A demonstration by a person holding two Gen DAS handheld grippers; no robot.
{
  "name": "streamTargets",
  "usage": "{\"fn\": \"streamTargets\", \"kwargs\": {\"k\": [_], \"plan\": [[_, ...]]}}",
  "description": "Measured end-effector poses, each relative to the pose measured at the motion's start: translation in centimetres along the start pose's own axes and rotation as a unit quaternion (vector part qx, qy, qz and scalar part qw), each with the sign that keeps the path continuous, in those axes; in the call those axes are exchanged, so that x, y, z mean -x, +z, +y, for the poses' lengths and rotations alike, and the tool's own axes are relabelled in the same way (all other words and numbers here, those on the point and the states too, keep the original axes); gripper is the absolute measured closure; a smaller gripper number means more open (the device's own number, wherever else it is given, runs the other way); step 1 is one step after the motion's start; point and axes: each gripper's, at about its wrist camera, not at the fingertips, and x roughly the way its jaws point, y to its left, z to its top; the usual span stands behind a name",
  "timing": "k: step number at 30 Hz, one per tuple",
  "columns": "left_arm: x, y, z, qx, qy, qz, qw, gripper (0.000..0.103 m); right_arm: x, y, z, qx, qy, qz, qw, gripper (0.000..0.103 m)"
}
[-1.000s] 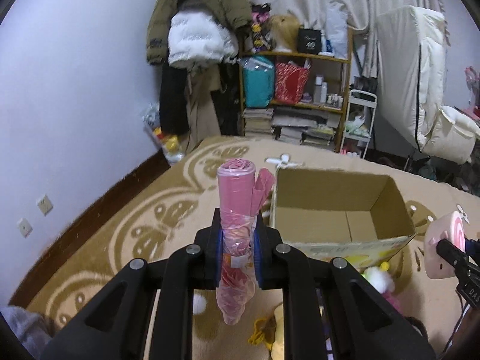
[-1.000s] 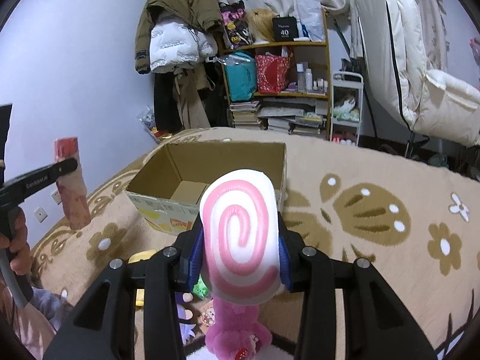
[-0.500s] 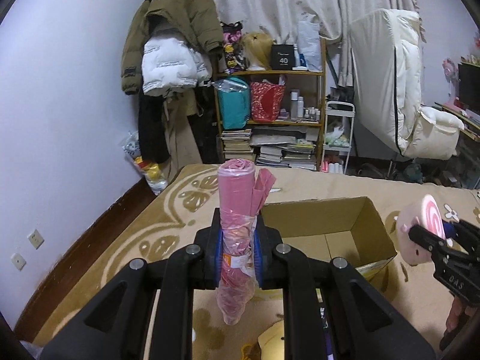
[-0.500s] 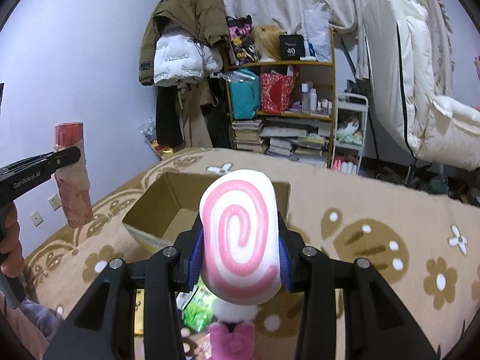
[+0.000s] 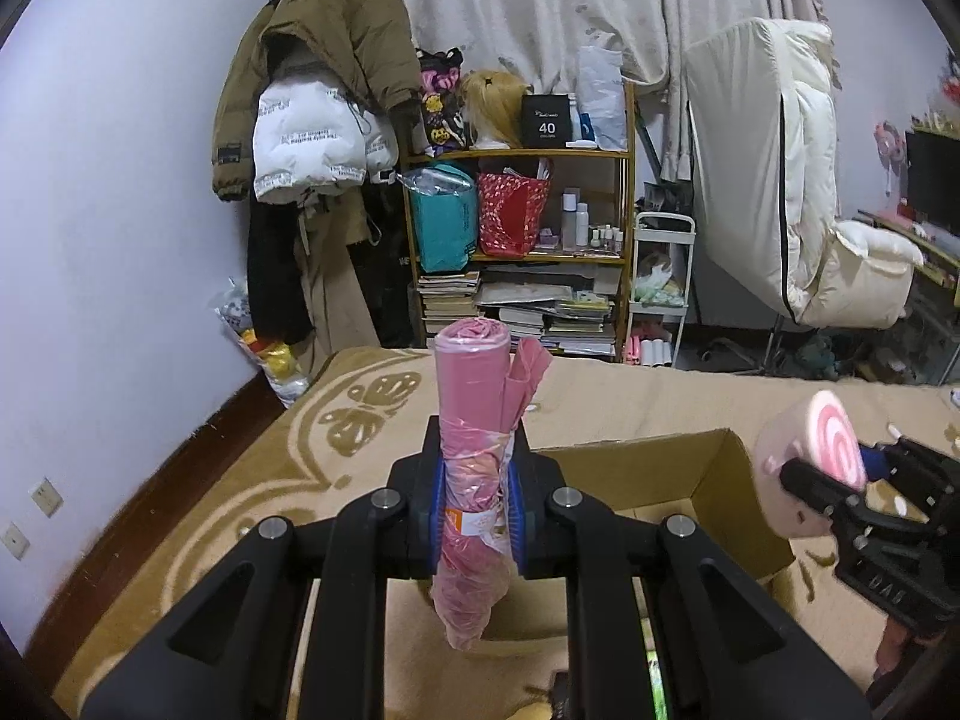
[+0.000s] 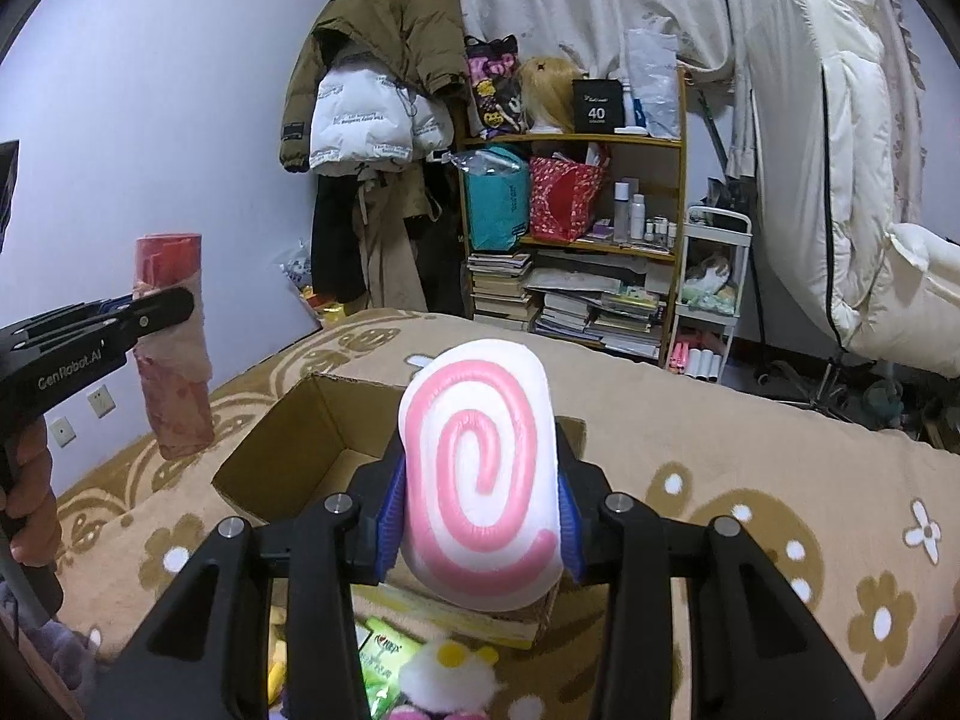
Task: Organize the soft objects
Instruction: 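Lift the swirl cushion with the right gripper while the left gripper lifts the pink towel, then lower both held items into the cardboard box and open both grippers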
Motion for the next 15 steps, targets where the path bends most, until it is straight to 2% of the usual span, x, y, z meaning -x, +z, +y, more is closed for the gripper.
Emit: {"fn": "streamTargets", "kwargs": {"k": [5,15], "plan": [[-1.7,-0.7,0.3,0.005,-0.031,0.012,0.9994,0.087,-2.0,-0.1,0.1,0.008,0.007,0.012,1.000,0.059],[-4.0,-2.2,0.2,0.028,-0.050,0.035,0.9977,0.087,-4.7,-1.6,-0.1,-0.008,0.022,0.053,0.998,0.058]]}}
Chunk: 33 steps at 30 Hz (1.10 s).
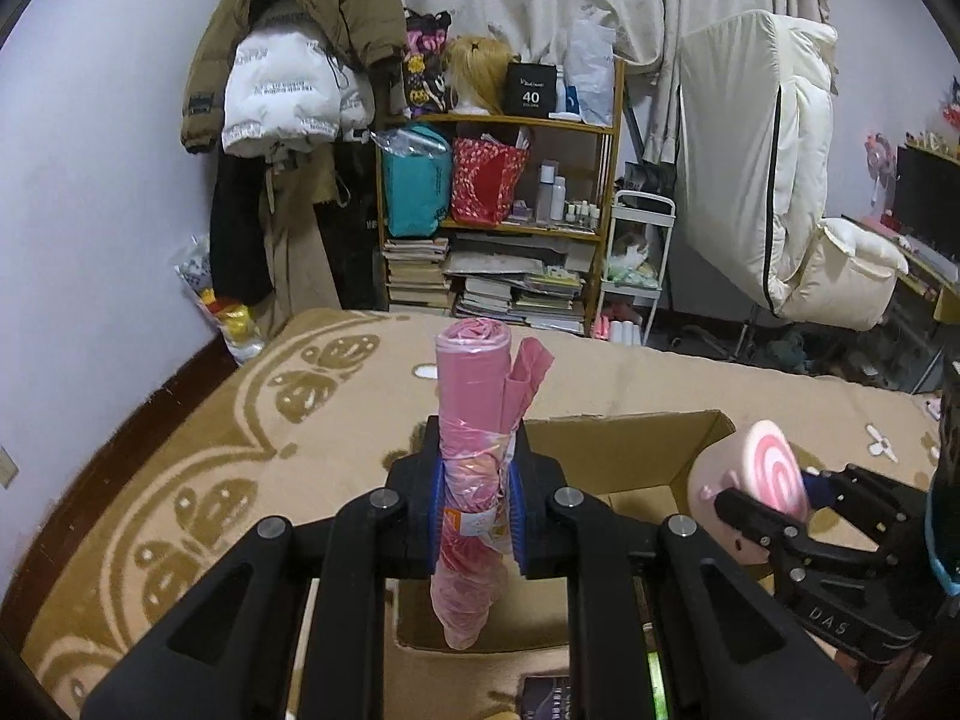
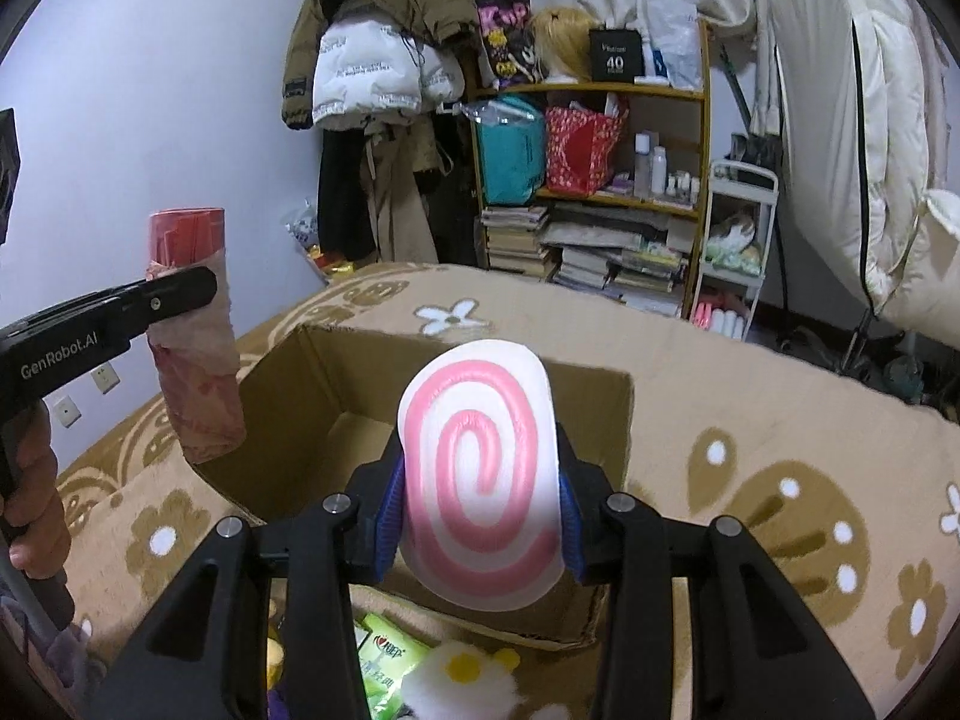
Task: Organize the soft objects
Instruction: 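Lower both held items into the cardboard box and open both grippers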
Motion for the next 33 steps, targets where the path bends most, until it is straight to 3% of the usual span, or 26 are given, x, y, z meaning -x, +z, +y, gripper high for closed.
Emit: {"fn": "streamTargets", "kwargs": {"k": [6,11,18,22,25,31,33], "plan": [[-1.7,-1.0,0.0,0.016,-0.012,0.035,0.9992,0.085,-0.7,-0.2,-0.2,-0.007,0.009,0.010,1.000,0.055],[-3.4,-1.9,-0.4,0.004,0.026,0.088,0.9958,0.082,-1.4,-0.5,-0.4,-0.010,0.000,0.028,1.000,0.054],[-3.6,-2.3,-0.3,-0.004,0.050,0.102,0.9935,0.074,-1.3,-0.5,-0.8,-0.014,-0.001,0.029,0.999,0.045],[-2.8,-2.1,0.0,0.000,0.061,0.093,0.9938,0.043,-0.4,-0.4,-1.2,-0.022,0.000,0.014,1.000,0.026],[-2.2,-1.7,-0.1,-0.012,0.077,0.085,0.9933,0.032,0.2,-0.2,-1.6,-0.029,-0.002,0.009,1.000,0.017],[0.5,-0.8,-0.4,-0.025,0.108,0.057,0.9922,0.008,1.5,0.1,-2.0,-0.043,-0.004,0.006,0.999,0.009],[1.6,-0.5,-0.5,-0.029,0.115,0.044,0.9920,0.005,2.1,0.2,-1.9,-0.046,-0.003,0.002,0.999,0.005]]}}
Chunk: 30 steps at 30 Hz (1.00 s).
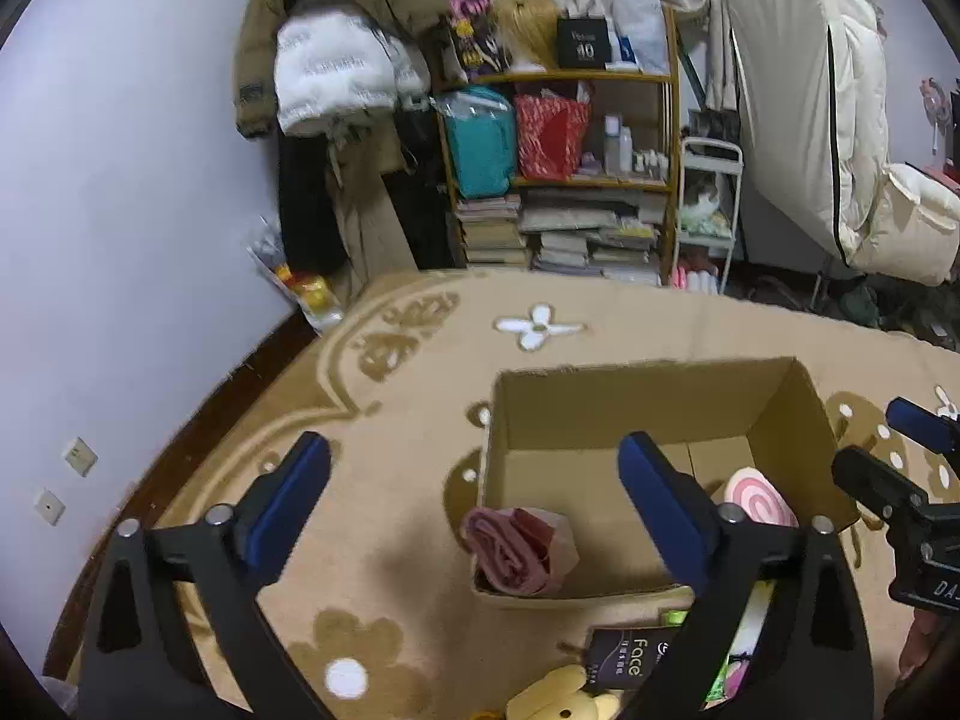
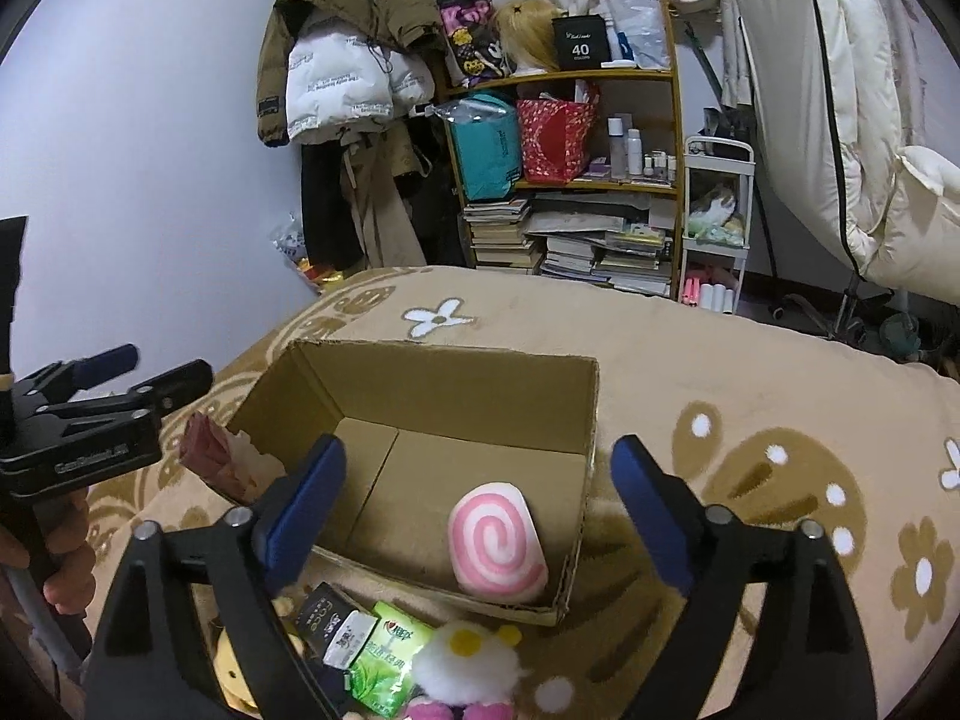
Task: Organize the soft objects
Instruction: 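Lower both held items into the cardboard box and open both grippers, then move both grippers back down toward the remaining plush toys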
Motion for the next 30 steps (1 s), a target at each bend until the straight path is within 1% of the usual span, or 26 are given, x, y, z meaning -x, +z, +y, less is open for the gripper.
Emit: {"fn": "streamTargets", "kwargs": {"k": [1,2,4,8,15,21,25,26,30], "plan": [[0.6,0.1,0.2,0.001,0.001,-0.005,1.0000,0.003,0.3,0.0,0.1,0.000,0.000,-0.002,1.000,0.001],[0.9,0.1,0.3,0.001,0.002,-0.007,1.0000,0.002,0.7,-0.1,0.1,0.000,0.000,-0.004,1.000,0.000],[1.9,0.1,0.7,0.005,0.006,-0.013,0.9999,0.001,1.4,-0.3,0.4,-0.001,-0.002,-0.006,1.000,0.000],[3.1,0.0,1.3,0.009,0.001,0.001,1.0000,0.001,2.7,-0.7,0.7,-0.004,-0.001,-0.003,1.000,0.000],[5.5,-1.2,2.4,0.011,0.006,0.009,0.9999,0.001,5.0,-1.6,1.6,-0.001,-0.001,-0.002,1.000,0.000],[6.6,-2.8,3.1,0.031,0.003,0.027,0.9992,0.001,6.2,-3.0,2.3,0.004,-0.001,0.011,1.000,0.000],[6.7,-4.1,3.4,0.041,-0.002,0.056,0.9975,0.001,6.6,-3.7,2.7,0.006,-0.001,0.018,1.000,0.000],[6.7,-4.4,3.2,0.041,-0.003,0.068,0.9969,0.001,6.8,-3.9,2.9,0.007,-0.001,0.019,1.000,0.000],[6.8,-5.4,2.5,0.026,0.002,0.084,0.9961,0.001,7.2,-4.8,3.3,0.005,0.006,0.024,1.000,0.000]]}}
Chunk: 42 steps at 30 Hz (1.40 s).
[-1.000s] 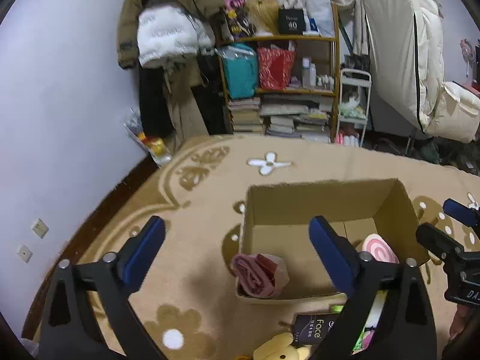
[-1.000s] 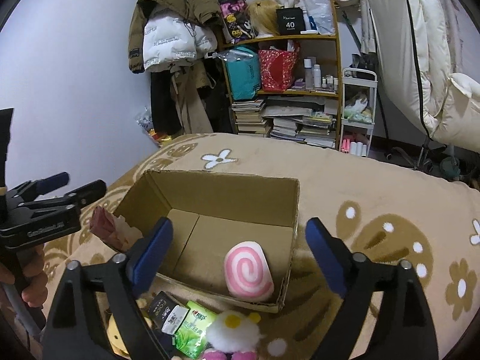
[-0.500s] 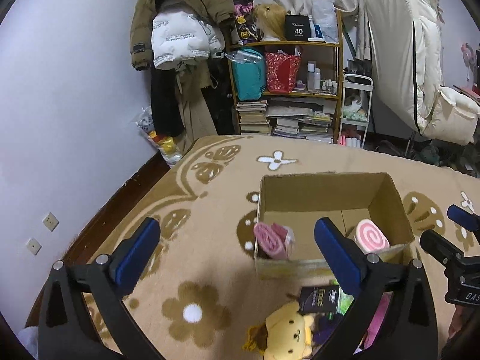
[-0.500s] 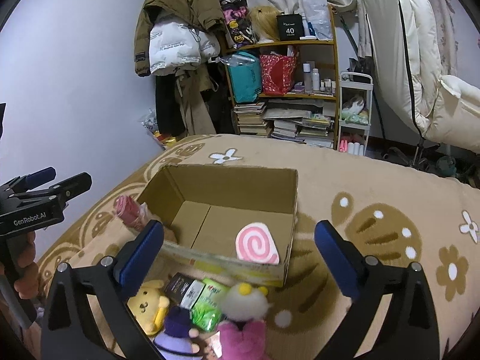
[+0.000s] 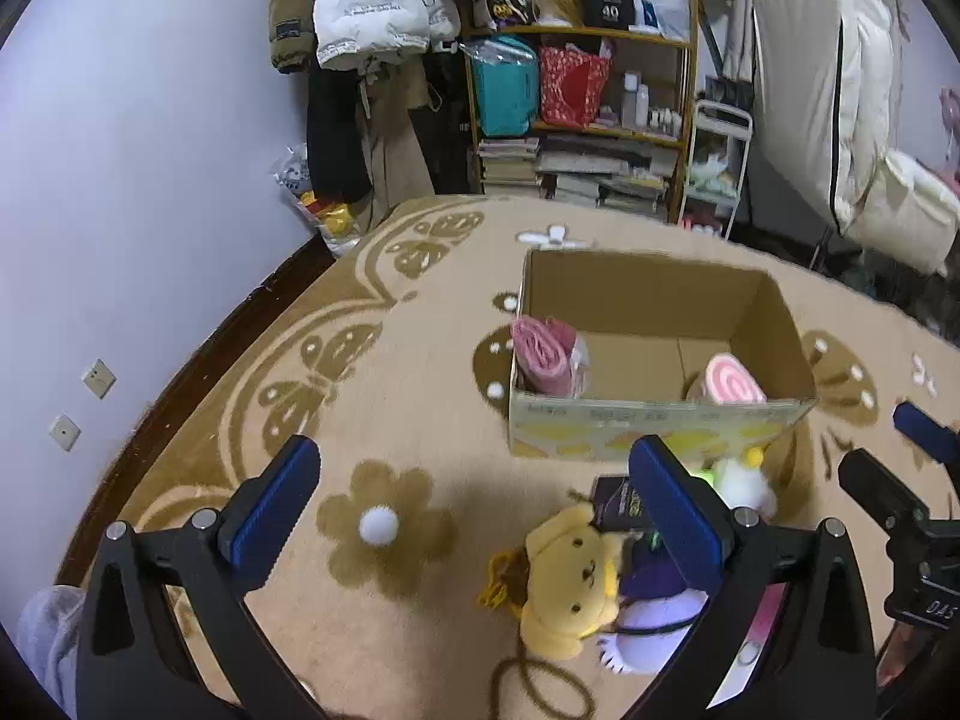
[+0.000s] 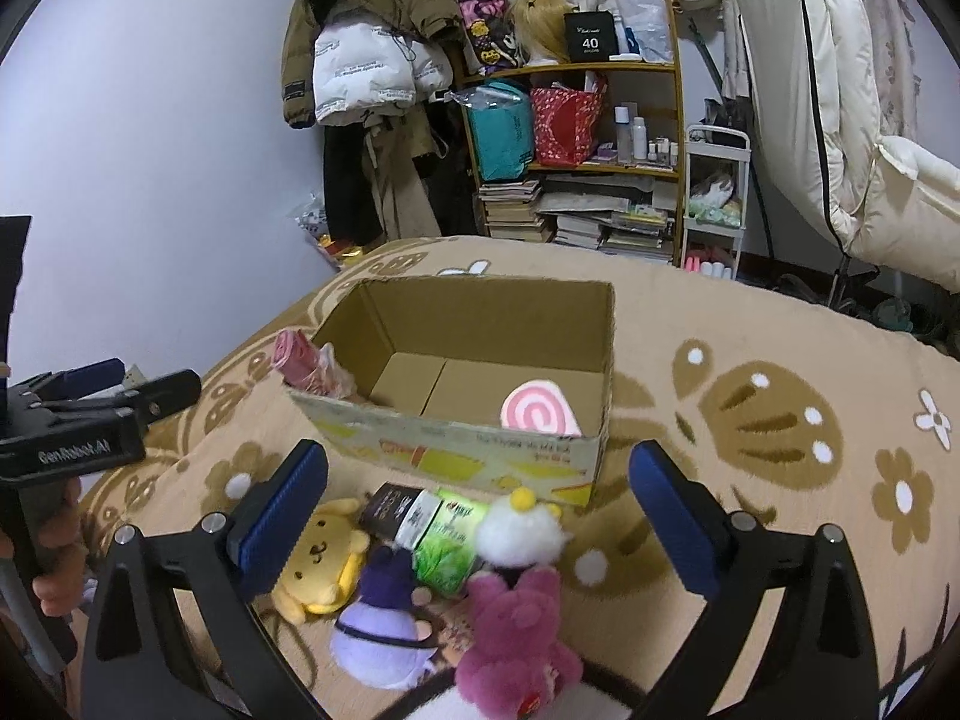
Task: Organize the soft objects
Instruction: 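Move both grippers back down toward the remaining plush toys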
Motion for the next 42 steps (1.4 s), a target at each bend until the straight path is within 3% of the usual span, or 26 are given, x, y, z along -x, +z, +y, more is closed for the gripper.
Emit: {"fn": "streamTargets", "kwargs": {"k": [11,33,42], "plan": [[-1.3,-3.7,-0.7,0.001,-0.007,0.051,0.9987,0.001,-0.4,-2.2,0.5,-0.005,0.012,0.039,0.999,0.000],[-5.7,-5.7,-1.6,-0.021,-0.003,0.124,0.9920,0.001,-4.0,-5.2,-0.4,-0.016,-0.020,0.117,0.993,0.000],[-8.1,-6.5,-2.2,-0.021,-0.021,0.156,0.9873,0.001,-6.1,-6.5,-1.5,-0.040,-0.030,0.150,0.987,0.000]]}}
